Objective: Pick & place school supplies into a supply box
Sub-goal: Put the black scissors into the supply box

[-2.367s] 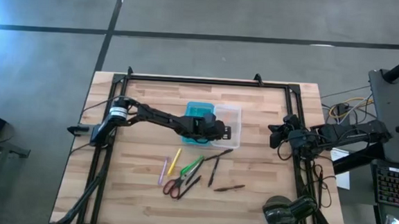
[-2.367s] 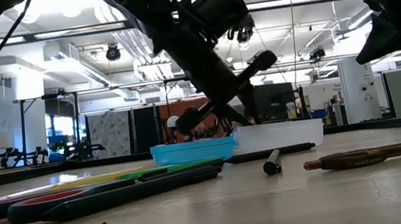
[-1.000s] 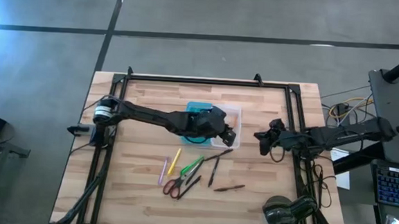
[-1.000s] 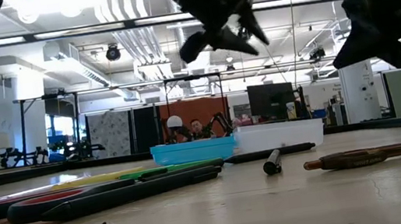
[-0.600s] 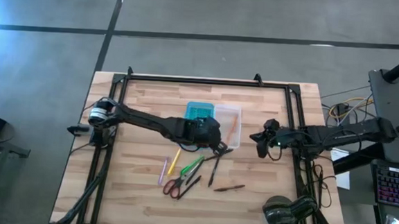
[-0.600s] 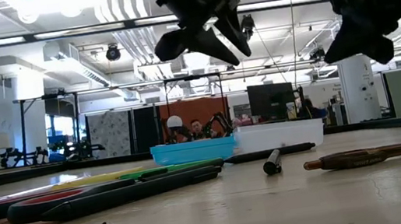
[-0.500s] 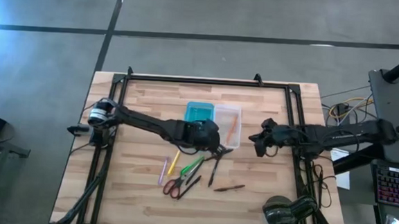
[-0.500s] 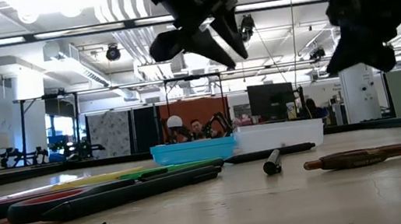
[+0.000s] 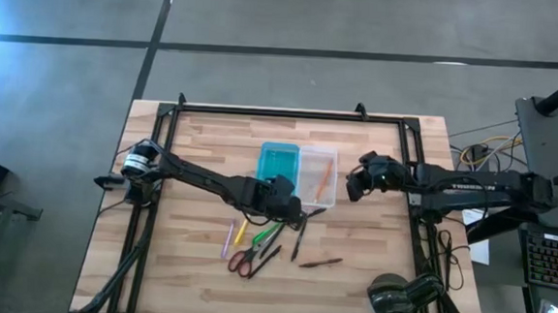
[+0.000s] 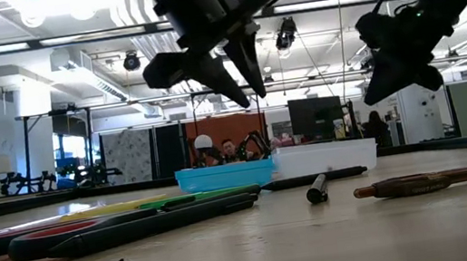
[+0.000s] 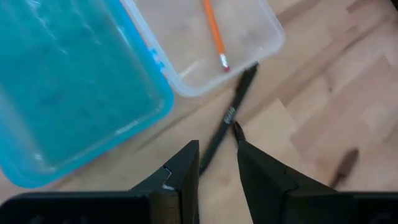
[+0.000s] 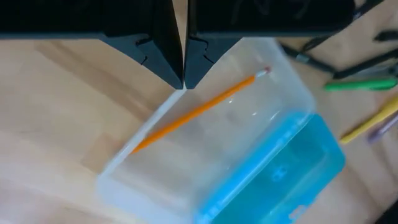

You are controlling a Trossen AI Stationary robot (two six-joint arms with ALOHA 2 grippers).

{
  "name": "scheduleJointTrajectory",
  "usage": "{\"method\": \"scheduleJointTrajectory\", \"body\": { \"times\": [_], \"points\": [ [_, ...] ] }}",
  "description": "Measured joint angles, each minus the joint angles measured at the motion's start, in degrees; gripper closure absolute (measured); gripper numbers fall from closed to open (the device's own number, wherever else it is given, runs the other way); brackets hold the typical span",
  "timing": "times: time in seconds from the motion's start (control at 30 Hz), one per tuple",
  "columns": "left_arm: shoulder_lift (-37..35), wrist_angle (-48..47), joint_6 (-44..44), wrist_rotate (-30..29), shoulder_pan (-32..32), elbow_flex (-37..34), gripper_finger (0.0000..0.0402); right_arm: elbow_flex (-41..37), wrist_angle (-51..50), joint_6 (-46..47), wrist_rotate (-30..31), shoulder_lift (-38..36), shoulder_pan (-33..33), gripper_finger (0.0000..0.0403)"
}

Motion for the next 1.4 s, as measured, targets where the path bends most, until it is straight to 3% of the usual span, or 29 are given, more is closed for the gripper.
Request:
{"method": "scheduleJointTrajectory", "body": {
  "times": [0.2, 0.43, 0.7, 1.07, 1.23, 1.4],
  "points": [
    [0.00, 0.12, 0.92, 2.32, 0.00, -1.77, 0.0307, 0.73, -0.87, -1.13, -0.18, 4.71, -3.32, 0.0394],
    [0.00, 7.98, -2.72, 8.31, 0.73, -10.11, 0.0307, 0.75, -0.57, -1.25, -6.78, 14.20, -4.98, 0.0394],
    [0.00, 13.61, -5.35, 8.48, 2.07, -16.30, 0.0307, 2.07, 3.51, -3.46, -8.87, 20.81, -4.97, 0.0394],
    [0.00, 13.70, -0.74, 6.83, 6.61, -16.85, 0.0307, 10.32, 5.09, -10.09, -8.91, 29.52, -5.74, 0.0394],
    [-2.18, 13.31, 1.83, 7.11, 6.43, -16.60, 0.0307, 11.92, 2.13, -11.16, -8.27, 28.36, -6.65, 0.0394],
    [-7.58, 5.76, 1.60, 6.92, 4.63, -16.85, 0.0307, 9.86, -1.03, -12.38, -3.34, 21.07, -7.04, 0.0394]
  ]
}}
